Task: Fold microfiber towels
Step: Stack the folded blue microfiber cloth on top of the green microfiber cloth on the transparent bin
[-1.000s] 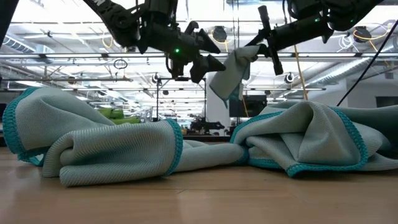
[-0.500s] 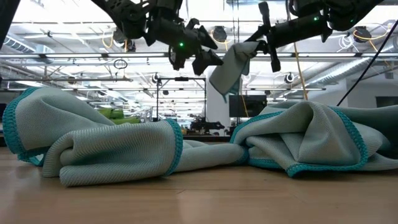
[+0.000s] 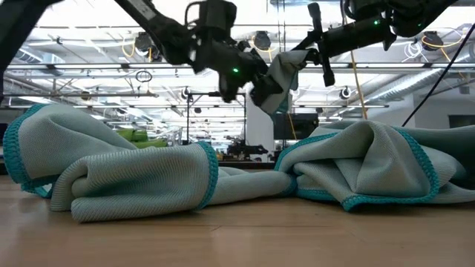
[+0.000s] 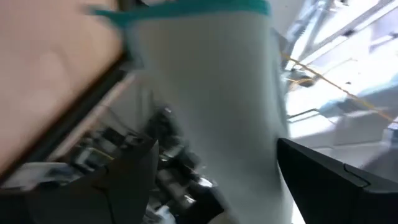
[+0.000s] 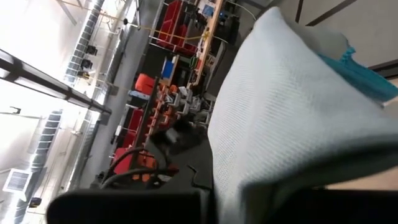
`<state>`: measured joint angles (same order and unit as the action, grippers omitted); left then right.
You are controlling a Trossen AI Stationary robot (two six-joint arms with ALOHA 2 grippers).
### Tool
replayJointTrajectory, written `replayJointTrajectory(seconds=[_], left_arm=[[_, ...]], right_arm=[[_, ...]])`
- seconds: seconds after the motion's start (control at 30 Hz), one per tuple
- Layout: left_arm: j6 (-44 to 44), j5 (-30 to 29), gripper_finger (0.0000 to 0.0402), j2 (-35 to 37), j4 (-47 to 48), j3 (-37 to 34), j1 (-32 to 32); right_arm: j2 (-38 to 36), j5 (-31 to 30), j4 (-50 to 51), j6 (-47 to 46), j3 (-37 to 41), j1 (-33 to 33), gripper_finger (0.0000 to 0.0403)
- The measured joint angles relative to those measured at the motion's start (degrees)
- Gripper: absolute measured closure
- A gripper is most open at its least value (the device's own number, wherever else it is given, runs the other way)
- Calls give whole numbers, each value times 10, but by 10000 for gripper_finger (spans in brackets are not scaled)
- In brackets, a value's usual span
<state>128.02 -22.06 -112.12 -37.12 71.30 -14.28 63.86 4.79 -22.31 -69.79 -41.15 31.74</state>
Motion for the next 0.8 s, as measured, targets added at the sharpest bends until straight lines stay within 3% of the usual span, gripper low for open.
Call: replayJointTrajectory(seconds=[0.13,0.47,0.6,0.8], left_arm=[[-21,-1,73,-32,-36,34,-13],[-83,-3,81,-32,-33,54,-31],[-100,-3,130,-32,-32,54,-35],[-114,-5,241,-32,-34,54,-39]], right_arm=[[0,0,-4,-15,0,-1,385],[0,14,-13,-25,0,1,385],[0,14,-10,-26,0,1,381],[0,13,-10,-29,0,1,378]])
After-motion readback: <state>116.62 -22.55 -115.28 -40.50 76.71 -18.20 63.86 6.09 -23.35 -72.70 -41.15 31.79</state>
